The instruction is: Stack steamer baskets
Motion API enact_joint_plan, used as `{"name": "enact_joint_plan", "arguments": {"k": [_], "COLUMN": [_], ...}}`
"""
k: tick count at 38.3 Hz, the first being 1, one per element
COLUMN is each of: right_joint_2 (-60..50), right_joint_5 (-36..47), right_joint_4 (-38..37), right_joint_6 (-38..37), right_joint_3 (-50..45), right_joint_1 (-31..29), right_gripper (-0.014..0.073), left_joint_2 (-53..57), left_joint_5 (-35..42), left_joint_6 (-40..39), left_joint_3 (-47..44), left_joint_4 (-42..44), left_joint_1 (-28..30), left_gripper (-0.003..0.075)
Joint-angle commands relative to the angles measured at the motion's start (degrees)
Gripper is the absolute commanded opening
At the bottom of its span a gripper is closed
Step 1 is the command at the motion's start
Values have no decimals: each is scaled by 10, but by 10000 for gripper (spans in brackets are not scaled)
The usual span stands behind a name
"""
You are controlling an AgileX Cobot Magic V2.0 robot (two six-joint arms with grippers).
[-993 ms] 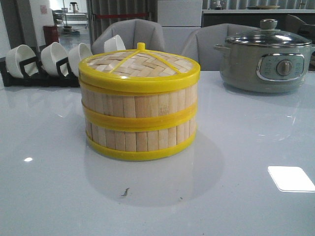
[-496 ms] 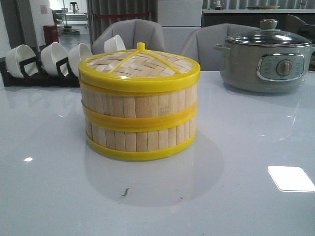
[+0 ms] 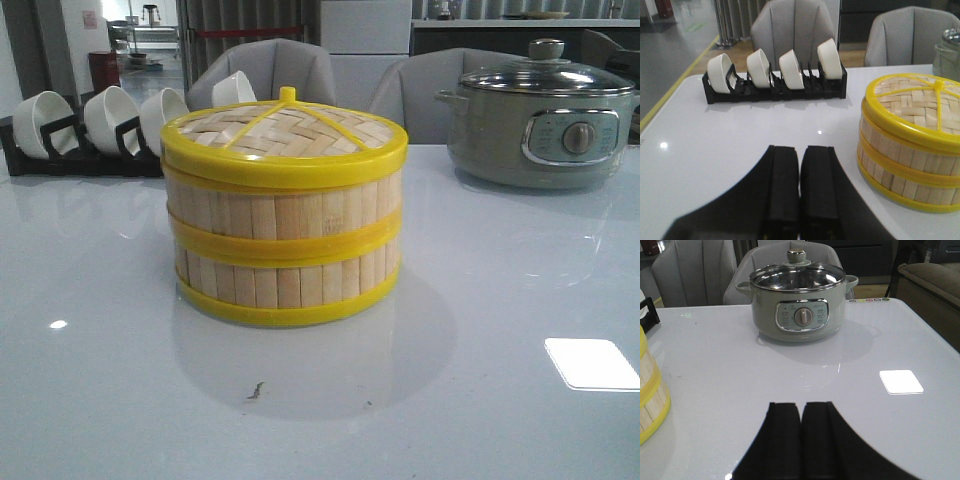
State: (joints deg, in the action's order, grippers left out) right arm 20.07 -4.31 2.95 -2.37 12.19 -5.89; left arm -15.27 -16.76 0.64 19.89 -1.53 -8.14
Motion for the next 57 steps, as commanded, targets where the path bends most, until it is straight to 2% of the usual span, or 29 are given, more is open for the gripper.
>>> {"name": "enact_joint_plan", "arguments": {"k": [1, 12, 19, 21, 45, 57], "right_joint_2": [3, 3, 3, 3, 3, 3], "right_joint_5": [51, 51, 51, 51, 51, 51], "right_joint_4": [-3, -3, -3, -3, -3, -3], "right_joint_6": [1, 1, 1, 1, 1, 1], "right_joint_3": [18, 18, 18, 18, 18, 18], "right_joint_1": [-4, -4, -4, -4, -4, -4], "right_gripper": [19, 19, 19, 19, 19, 19], "left_joint_2": [30, 113, 157, 164, 163, 163], "left_joint_5": [95, 182, 209, 181, 182, 188], "left_joint_6": [-3, -3, -3, -3, -3, -3], "left_joint_3": [-27, -150, -205, -203, -203, -203], "left_joint_4": [-4, 8, 15, 15, 28, 71], "left_joint_1": [11, 39, 48, 48, 48, 48], "left_gripper": [85, 85, 85, 85, 85, 85]}}
